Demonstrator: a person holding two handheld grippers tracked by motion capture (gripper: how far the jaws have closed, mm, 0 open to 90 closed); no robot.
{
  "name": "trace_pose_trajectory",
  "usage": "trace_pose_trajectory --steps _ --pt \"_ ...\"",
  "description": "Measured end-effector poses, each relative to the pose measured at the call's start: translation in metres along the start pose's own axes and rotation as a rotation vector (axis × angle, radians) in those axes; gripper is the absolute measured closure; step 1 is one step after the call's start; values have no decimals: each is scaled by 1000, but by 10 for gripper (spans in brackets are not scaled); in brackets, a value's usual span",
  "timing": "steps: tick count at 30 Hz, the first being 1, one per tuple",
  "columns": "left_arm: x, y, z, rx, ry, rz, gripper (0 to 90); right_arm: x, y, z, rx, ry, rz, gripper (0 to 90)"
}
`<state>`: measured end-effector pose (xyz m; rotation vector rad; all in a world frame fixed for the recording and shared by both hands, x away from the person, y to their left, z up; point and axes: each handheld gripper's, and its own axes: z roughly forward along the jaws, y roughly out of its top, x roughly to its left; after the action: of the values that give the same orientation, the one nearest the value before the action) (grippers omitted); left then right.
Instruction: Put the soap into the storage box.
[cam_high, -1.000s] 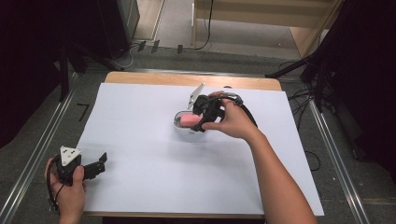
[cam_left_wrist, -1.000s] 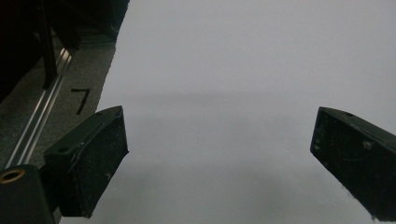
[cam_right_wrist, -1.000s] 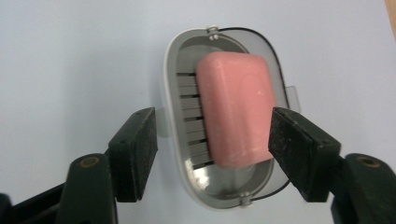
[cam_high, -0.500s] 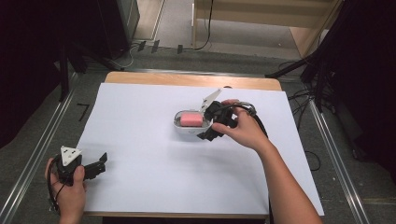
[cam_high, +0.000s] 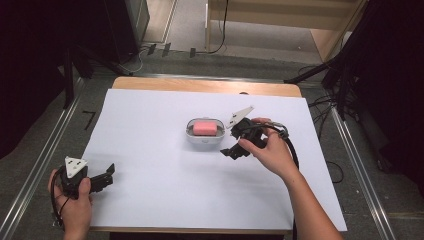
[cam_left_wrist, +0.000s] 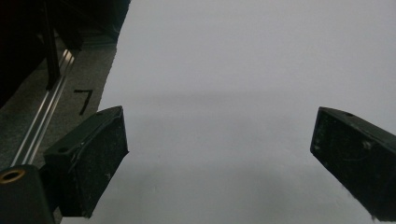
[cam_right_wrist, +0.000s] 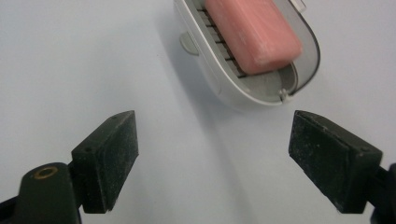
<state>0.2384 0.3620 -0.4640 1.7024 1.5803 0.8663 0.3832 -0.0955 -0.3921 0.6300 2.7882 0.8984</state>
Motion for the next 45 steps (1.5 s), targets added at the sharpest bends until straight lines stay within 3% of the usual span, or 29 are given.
trace_pose_trajectory --steps 16,30,45 --pt "-1 0 0 -3 10 7 44 12 -57 -4 -21 -63 120 168" --pt "-1 0 0 2 14 8 44 25 -91 -7 -53 -101 168 155" --pt "-1 0 0 1 15 7 44 26 -128 -18 -97 -136 239 153"
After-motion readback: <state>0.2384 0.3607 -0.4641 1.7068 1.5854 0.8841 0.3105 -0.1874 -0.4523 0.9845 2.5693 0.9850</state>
